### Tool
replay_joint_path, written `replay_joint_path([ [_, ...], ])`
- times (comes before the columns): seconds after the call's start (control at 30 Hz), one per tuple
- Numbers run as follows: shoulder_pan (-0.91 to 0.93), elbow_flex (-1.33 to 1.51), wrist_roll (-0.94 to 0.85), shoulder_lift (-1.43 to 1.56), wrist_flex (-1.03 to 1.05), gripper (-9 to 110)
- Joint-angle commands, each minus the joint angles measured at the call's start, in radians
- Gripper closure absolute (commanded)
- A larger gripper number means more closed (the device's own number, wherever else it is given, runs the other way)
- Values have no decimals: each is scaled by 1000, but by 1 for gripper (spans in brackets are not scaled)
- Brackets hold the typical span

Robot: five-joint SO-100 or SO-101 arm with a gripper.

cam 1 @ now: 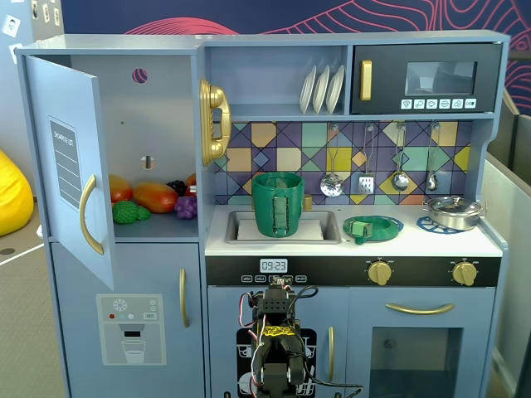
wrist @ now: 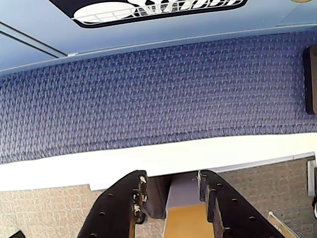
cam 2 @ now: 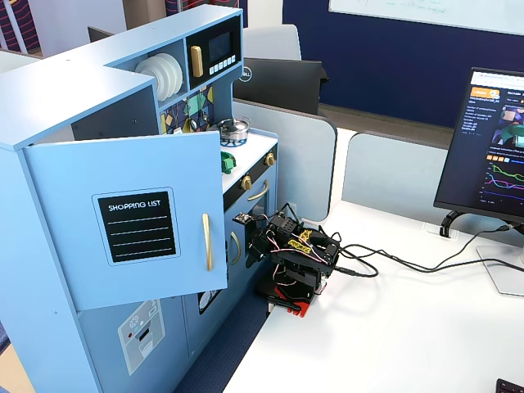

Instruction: Pick up the lid from the counter and put it on the green recipient

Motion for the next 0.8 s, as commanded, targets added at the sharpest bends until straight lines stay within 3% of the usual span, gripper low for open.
replay_joint_path([
  [0.0, -140, -3, 118, -8, 160, 101],
  [0.5, -140, -5, 156, -9, 137, 101],
  [0.7, 26, -92, 166, -9, -140, 101],
  [0.77, 100, -156, 83, -9, -268, 101],
])
